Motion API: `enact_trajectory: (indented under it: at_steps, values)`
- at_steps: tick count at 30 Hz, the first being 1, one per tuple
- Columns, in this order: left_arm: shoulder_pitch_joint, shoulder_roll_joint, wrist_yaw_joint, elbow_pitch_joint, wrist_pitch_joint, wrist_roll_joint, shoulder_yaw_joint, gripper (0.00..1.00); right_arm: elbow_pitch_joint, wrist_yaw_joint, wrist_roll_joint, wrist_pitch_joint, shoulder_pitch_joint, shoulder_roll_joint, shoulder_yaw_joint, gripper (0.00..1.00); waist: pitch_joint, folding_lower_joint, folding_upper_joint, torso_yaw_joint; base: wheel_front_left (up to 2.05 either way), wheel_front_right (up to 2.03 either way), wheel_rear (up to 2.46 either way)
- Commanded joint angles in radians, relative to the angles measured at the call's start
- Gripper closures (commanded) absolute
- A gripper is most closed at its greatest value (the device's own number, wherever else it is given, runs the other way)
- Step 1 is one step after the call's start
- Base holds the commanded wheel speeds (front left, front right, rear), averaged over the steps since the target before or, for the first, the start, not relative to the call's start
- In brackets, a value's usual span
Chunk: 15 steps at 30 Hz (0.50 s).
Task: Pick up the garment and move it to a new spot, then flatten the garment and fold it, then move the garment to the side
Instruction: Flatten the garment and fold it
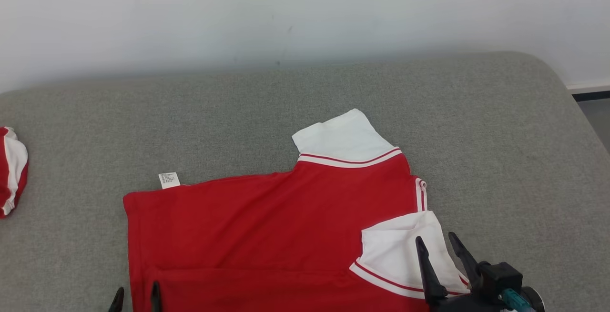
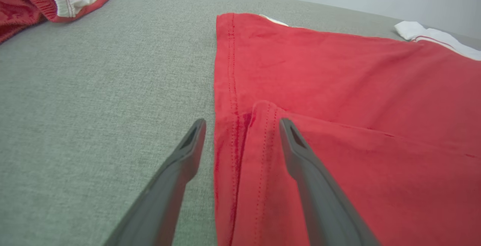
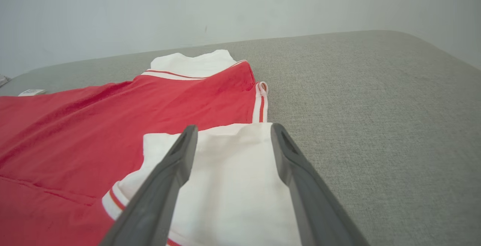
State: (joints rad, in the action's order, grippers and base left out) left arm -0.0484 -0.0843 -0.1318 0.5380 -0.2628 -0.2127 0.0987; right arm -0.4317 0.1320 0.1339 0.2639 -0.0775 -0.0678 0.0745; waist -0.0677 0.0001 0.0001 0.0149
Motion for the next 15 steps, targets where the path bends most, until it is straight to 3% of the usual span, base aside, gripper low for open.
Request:
enact_trajectory:
  at_steps: [1,15]
  values:
    - [-0.024,0.001,0.002,-0.005,-0.003,0.006,-0.001,0.0,0.006,-0.002,-0.004,0.0,-0.016,0.005,-0.001,0.0,-0.011,-0.0001,-0.0001,-0.003,0.0,0.0,0.0]
    - [-0.315,-0.099,0.002,0.105,-0.003,-0.06,-0.059,0.0,0.004,-0.002,-0.02,0.0,-0.194,0.012,0.01,0.0,-0.155,-0.0001,-0.0001,-0.011,0.0,0.0,0.0]
